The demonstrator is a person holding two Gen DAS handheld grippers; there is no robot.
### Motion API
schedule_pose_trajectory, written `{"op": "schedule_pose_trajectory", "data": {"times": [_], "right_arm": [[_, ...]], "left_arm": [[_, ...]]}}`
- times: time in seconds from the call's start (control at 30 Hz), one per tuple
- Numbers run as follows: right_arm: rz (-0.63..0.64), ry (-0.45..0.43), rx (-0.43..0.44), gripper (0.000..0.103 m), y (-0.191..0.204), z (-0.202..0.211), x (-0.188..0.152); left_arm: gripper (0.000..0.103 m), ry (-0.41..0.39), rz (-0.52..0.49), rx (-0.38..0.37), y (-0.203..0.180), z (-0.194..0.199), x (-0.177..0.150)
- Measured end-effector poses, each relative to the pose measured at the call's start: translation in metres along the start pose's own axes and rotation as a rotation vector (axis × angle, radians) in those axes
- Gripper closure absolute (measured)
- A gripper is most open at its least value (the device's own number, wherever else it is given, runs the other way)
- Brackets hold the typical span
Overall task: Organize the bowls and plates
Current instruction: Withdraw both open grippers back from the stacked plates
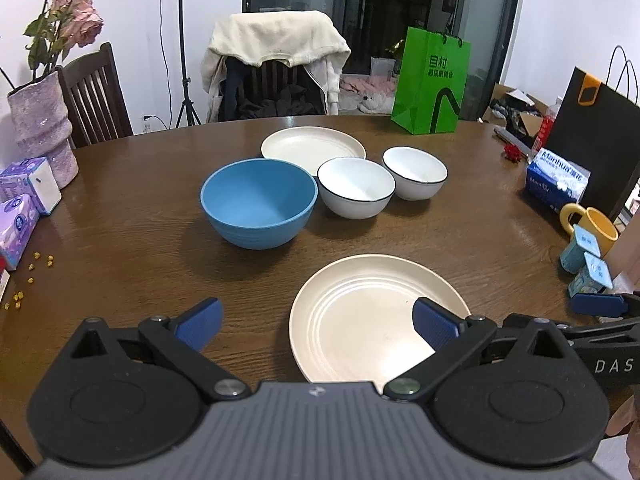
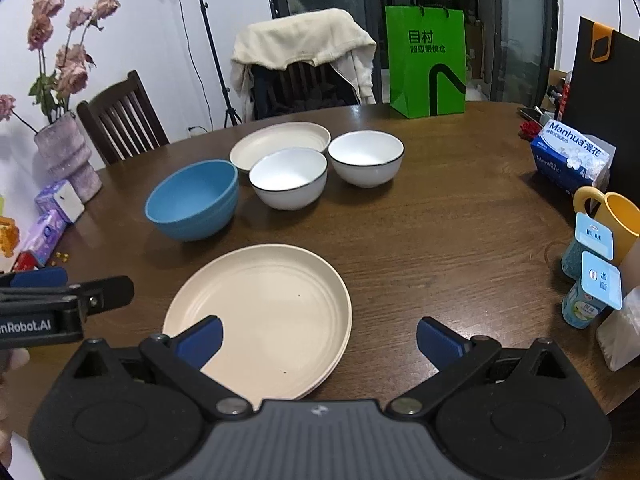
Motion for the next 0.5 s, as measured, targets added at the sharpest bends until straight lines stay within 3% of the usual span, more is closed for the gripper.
{"op": "schedule_pose_trajectory", "data": {"times": [0.5], "right_arm": [[-0.009, -0.045, -0.012, 0.0, -0.02, 0.025, 0.012]], "left_arm": [[0.0, -0.063, 0.032, -0.021, -0.015, 0.02, 0.016]]}}
Point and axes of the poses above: each gripper's, at about its wrist camera, not at the fingertips, and z roughly against the way its jaws point, y to its left, x to its top, the point moved 9 cm from there along -z, roughly the way its jaws point, and after that the axes turned 15 degrees about z, right-handed, at the moved point
